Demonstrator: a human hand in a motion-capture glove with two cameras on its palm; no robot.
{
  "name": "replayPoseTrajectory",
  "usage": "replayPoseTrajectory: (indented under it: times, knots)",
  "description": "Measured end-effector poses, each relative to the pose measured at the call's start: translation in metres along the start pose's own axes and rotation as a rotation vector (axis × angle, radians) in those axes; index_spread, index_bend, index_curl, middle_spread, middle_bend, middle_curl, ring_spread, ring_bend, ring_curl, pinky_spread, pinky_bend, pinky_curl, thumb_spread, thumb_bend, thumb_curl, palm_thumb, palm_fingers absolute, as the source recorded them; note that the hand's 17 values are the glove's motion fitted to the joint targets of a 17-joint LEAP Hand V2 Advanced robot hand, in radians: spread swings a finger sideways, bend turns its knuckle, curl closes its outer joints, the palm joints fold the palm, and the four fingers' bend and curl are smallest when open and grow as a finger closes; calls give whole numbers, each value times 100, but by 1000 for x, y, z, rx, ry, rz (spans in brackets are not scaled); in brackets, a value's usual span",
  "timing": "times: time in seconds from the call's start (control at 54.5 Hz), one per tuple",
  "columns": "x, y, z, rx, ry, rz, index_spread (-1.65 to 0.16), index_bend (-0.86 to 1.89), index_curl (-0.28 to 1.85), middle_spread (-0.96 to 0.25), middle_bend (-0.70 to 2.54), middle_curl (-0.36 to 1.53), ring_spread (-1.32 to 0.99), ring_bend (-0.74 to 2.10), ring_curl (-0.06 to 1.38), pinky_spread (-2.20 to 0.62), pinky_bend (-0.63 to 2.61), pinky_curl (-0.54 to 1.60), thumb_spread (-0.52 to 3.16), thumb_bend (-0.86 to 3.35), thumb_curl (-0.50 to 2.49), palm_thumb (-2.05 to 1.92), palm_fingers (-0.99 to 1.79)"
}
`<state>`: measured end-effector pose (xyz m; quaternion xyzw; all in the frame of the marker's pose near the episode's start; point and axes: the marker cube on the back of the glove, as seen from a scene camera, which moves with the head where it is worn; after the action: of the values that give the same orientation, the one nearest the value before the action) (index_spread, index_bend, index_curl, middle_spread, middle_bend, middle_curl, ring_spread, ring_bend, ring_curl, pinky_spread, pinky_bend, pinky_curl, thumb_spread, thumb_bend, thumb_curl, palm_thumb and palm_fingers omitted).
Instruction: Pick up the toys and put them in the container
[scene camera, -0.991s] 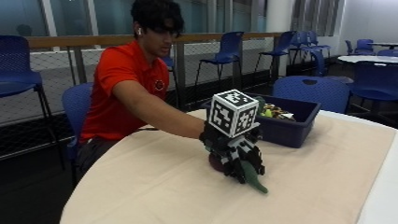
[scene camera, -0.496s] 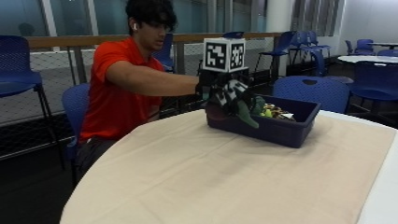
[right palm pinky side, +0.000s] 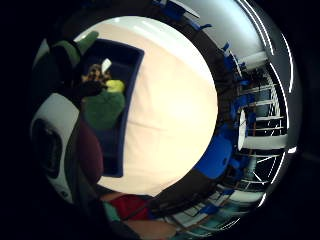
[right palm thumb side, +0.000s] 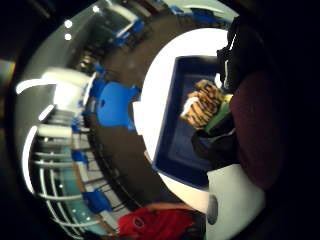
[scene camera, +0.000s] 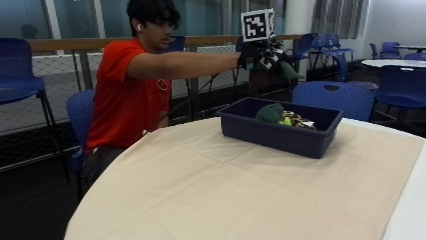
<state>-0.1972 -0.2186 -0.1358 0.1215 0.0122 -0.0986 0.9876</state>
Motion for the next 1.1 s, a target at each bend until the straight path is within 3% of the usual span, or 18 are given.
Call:
replayPoseTrajectory:
  times: [0.128, 0.202, 0.294, 0.624, 1.101]
  knots:
    - [-17, -3, 16, -48, -60, -104, -42, 29, 70, -38, 23, 34, -53, 72, 47, -47, 97, 37, 81, 12, 88, 60, 76]
    - [-25, -4, 26, -145, -124, -21, -42, 20, 71, -29, 6, 27, -40, 68, 47, -36, 106, 41, 97, 6, 83, 47, 32]
    - [-20, 2, 37, -188, -90, -26, -43, 14, 66, -21, 12, 26, -23, 49, 44, -19, 119, 45, 111, -6, 71, 26, -2]
    - [61, 55, 50, -190, -28, 17, -43, 18, 53, -11, 15, 24, 3, 34, 33, 4, 124, 40, 125, -3, 48, 0, -8]
    - [196, 142, 93, -192, -48, 188, -42, 22, 48, -10, 15, 24, 6, 27, 32, 9, 111, 33, 132, -1, 36, 2, -5]
